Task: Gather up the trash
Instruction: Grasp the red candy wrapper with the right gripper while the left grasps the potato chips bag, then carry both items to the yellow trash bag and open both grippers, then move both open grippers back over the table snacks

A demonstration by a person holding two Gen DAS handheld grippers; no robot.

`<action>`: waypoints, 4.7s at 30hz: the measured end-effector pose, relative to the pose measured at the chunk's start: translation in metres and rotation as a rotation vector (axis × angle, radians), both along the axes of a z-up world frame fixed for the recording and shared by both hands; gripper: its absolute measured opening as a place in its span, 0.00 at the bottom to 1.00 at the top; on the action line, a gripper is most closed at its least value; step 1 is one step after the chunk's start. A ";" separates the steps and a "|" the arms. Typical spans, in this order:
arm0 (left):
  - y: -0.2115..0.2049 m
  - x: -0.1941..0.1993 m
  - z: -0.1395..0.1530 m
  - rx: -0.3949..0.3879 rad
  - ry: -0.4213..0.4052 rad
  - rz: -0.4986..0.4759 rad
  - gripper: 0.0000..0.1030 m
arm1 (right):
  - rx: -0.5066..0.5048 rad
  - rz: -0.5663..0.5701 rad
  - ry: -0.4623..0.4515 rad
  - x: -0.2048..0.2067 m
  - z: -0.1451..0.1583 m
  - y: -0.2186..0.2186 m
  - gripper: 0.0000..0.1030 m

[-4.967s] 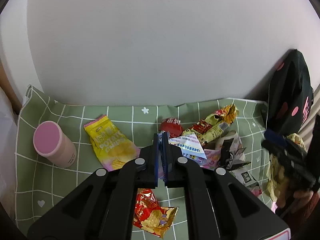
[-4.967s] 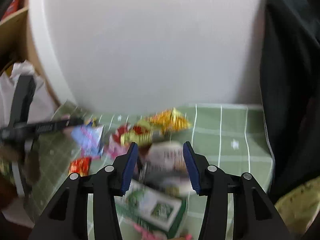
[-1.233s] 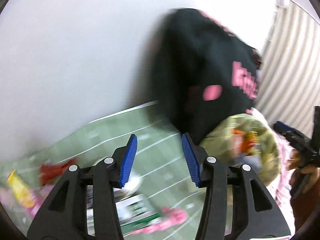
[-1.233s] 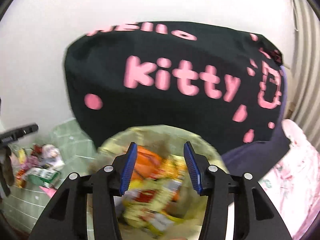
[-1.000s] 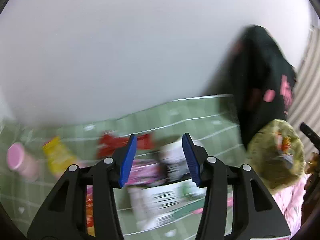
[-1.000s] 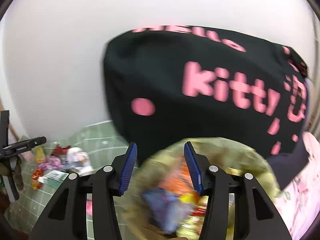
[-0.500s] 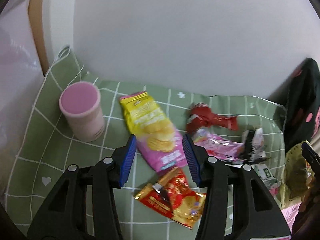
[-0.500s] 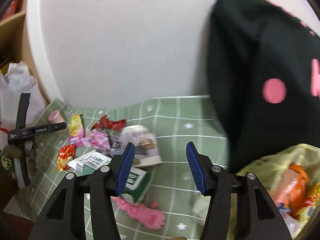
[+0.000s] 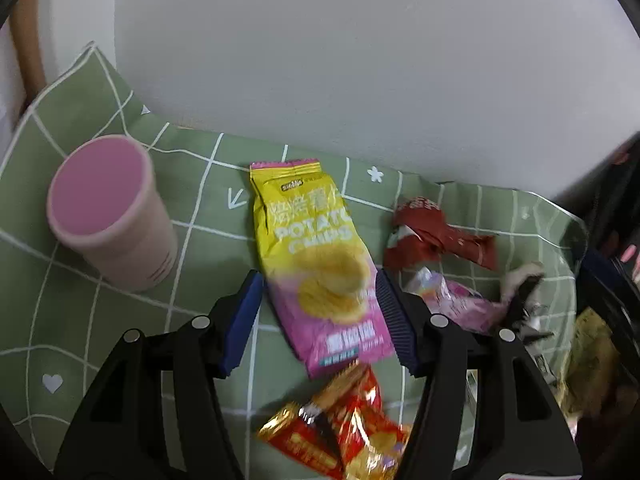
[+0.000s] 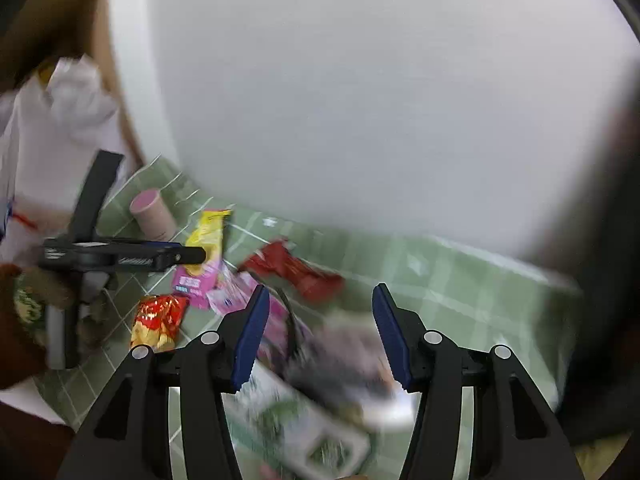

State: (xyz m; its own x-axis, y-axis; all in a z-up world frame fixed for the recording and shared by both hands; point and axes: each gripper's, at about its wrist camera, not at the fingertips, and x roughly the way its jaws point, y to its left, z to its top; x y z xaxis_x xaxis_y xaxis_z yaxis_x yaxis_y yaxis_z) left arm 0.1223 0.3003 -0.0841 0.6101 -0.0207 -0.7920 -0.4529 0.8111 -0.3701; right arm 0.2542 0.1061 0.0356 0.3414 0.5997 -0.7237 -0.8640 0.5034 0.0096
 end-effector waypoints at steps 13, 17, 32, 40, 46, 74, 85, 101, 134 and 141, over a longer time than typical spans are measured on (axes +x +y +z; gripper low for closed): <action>0.016 -0.026 0.016 -0.021 -0.009 0.004 0.58 | -0.315 0.233 0.050 0.037 -0.079 0.093 0.18; 0.012 -0.015 0.016 -0.032 -0.018 -0.018 0.58 | -0.211 0.153 0.084 0.039 -0.058 0.067 0.14; -0.004 0.022 -0.006 -0.068 0.061 0.036 0.09 | 0.013 -0.322 0.086 0.008 0.002 -0.077 0.13; -0.029 0.013 0.047 -0.013 -0.091 -0.032 0.06 | 0.076 -0.434 0.062 -0.017 0.018 -0.111 0.13; -0.050 0.016 0.096 0.048 -0.200 -0.101 0.06 | 0.106 -0.492 0.000 -0.031 0.043 -0.136 0.13; -0.304 0.102 0.193 0.035 -0.398 -0.749 0.06 | 0.172 -0.923 -0.185 -0.063 0.117 -0.341 0.13; -0.418 0.128 0.147 0.096 -0.291 -0.966 0.06 | 0.108 -0.960 -0.102 -0.055 0.088 -0.387 0.13; -0.466 0.147 0.100 0.123 -0.181 -1.028 0.06 | 0.056 -0.925 0.082 -0.023 0.025 -0.398 0.13; -0.251 0.074 0.140 0.126 -0.322 -0.632 0.44 | 0.188 -0.773 -0.079 -0.056 0.065 -0.320 0.37; -0.147 0.015 0.106 0.189 -0.238 -0.415 0.47 | 0.212 -0.569 -0.066 -0.059 0.053 -0.252 0.40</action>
